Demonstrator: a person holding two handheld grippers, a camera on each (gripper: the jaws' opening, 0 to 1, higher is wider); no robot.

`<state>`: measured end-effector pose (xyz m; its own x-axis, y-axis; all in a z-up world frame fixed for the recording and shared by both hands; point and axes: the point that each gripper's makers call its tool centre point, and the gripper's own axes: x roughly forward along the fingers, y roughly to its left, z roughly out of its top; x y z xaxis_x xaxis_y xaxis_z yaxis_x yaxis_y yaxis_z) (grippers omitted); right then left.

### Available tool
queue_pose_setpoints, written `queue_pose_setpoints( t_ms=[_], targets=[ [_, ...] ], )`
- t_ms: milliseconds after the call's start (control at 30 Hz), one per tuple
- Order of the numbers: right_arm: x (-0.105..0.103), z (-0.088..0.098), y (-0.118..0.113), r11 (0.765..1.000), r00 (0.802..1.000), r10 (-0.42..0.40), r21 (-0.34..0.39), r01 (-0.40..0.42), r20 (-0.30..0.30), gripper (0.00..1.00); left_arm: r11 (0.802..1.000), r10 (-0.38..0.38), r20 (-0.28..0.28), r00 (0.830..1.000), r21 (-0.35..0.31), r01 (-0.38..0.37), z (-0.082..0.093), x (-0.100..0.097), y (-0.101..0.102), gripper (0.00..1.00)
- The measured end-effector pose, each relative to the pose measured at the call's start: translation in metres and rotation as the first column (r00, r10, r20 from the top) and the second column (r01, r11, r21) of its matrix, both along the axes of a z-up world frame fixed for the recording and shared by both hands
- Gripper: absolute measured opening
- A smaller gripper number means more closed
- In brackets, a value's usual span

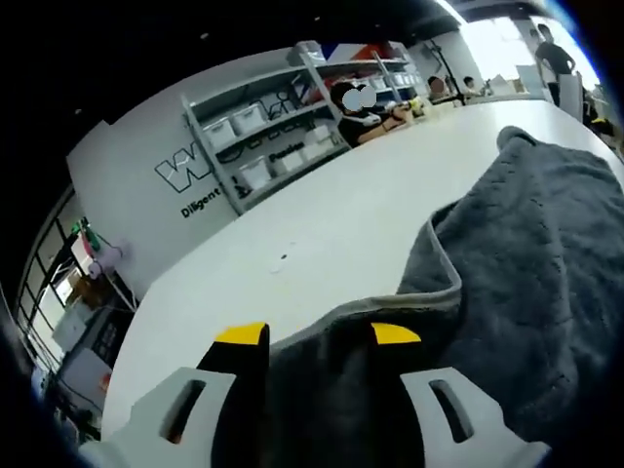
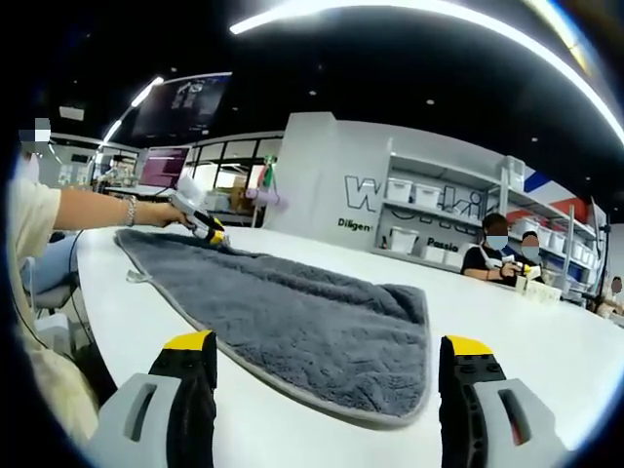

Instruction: Fold the towel on the table until its edges align and the towel forms a compact rectangular stack.

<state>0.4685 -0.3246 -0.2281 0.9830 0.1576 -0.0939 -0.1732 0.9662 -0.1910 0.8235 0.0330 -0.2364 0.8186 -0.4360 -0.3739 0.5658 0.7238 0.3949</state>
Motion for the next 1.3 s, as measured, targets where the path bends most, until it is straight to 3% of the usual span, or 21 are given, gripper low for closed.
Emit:
queue_pose_setpoints(
  t_ms=[267, 467, 633, 733, 800, 933, 1167, 1300],
  targets=[
    [0.000, -0.003, 0.003, 1.000, 1.000, 0.001, -0.007, -0.001, -0.008, 0.96, 0.995, 0.034, -0.046, 0.998, -0.087, -0.038, 0.011, -0.007, 0.024, 0.80],
    [0.002, -0.008, 0.007, 1.000, 1.000, 0.005, -0.017, -0.006, -0.023, 0.96, 0.992, 0.047, -0.029, 0.998, -0.116, -0.050, 0.029, -0.010, 0.048, 0.80],
    [0.004, -0.012, 0.012, 1.000, 0.999, 0.015, -0.024, -0.016, -0.034, 0.96, 0.985, 0.103, 0.008, 0.995, -0.141, -0.101, 0.041, -0.006, 0.079, 0.62],
    [0.004, -0.013, 0.013, 1.000, 0.999, 0.018, -0.025, -0.019, -0.038, 0.96, 0.982, 0.148, 0.021, 0.989, -0.123, -0.144, 0.037, -0.001, 0.096, 0.61],
    [0.004, -0.013, 0.014, 1.000, 0.999, 0.018, -0.024, -0.018, -0.037, 0.96, 0.983, 0.156, 0.015, 0.988, -0.099, -0.153, 0.028, 0.000, 0.104, 0.57],
    [0.004, -0.012, 0.013, 1.000, 0.999, 0.016, -0.023, -0.017, -0.034, 0.96, 0.987, 0.131, -0.021, 0.991, -0.094, -0.132, 0.009, 0.004, 0.109, 0.33],
    [0.002, -0.009, 0.006, 1.000, 1.000, 0.004, -0.012, -0.004, -0.027, 0.96, 0.985, 0.155, -0.095, 0.983, -0.063, -0.161, -0.023, 0.007, 0.121, 0.28],
    [0.001, -0.008, 0.005, 1.000, 1.000, -0.002, -0.012, 0.001, -0.025, 0.96, 0.983, 0.157, -0.138, 0.978, -0.072, -0.168, -0.034, 0.007, 0.126, 0.10]
  ],
)
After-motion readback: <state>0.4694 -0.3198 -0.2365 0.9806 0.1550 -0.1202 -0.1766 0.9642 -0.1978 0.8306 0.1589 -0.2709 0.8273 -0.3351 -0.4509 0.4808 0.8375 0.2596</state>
